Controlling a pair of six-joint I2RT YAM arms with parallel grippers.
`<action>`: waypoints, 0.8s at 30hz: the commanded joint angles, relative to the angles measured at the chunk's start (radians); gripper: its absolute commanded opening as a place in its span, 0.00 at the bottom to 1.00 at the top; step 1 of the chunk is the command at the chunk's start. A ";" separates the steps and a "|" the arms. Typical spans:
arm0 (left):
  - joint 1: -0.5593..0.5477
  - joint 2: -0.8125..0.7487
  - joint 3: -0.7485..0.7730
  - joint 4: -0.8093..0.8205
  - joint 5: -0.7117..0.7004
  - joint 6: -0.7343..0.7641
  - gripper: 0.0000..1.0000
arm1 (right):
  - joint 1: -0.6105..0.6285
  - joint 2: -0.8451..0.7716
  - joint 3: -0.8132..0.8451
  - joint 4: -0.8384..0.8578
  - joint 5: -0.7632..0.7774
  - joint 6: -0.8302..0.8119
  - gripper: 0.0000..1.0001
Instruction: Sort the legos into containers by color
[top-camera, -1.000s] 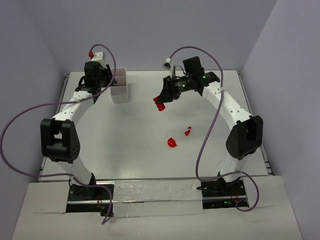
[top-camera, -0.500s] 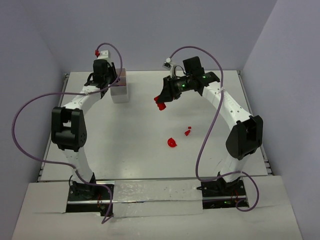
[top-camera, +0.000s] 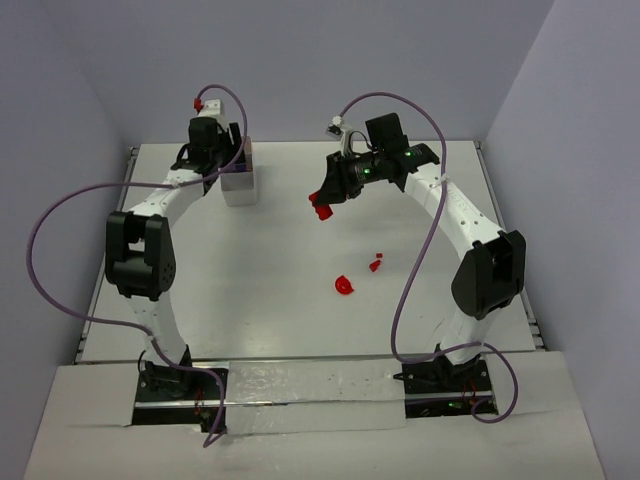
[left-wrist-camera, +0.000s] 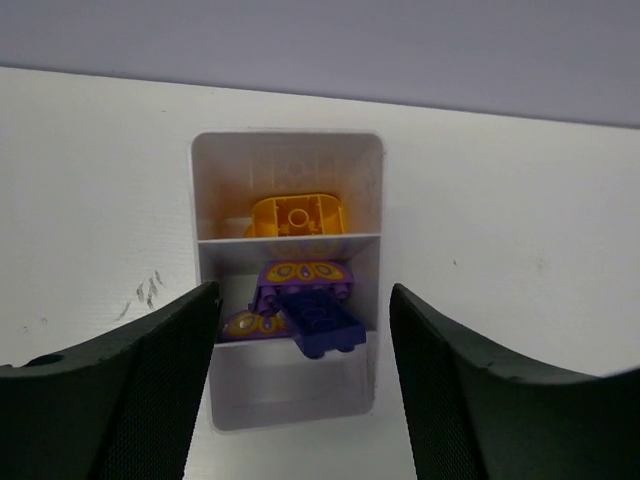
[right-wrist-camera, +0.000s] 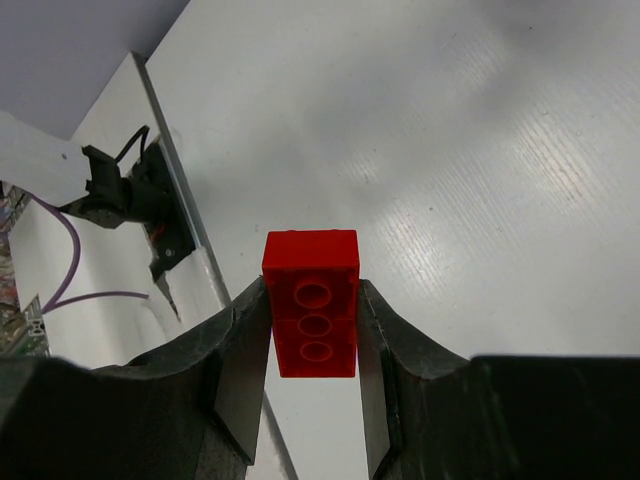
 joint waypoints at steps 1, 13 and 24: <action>0.004 -0.188 -0.040 0.012 0.275 0.043 0.68 | -0.004 -0.013 -0.013 0.052 -0.019 0.057 0.00; 0.014 -0.542 -0.409 0.044 0.948 0.002 0.66 | -0.001 0.010 -0.081 0.205 -0.237 0.221 0.00; 0.014 -0.424 -0.351 0.050 0.867 -0.039 0.33 | -0.001 0.011 -0.088 0.208 -0.208 0.230 0.00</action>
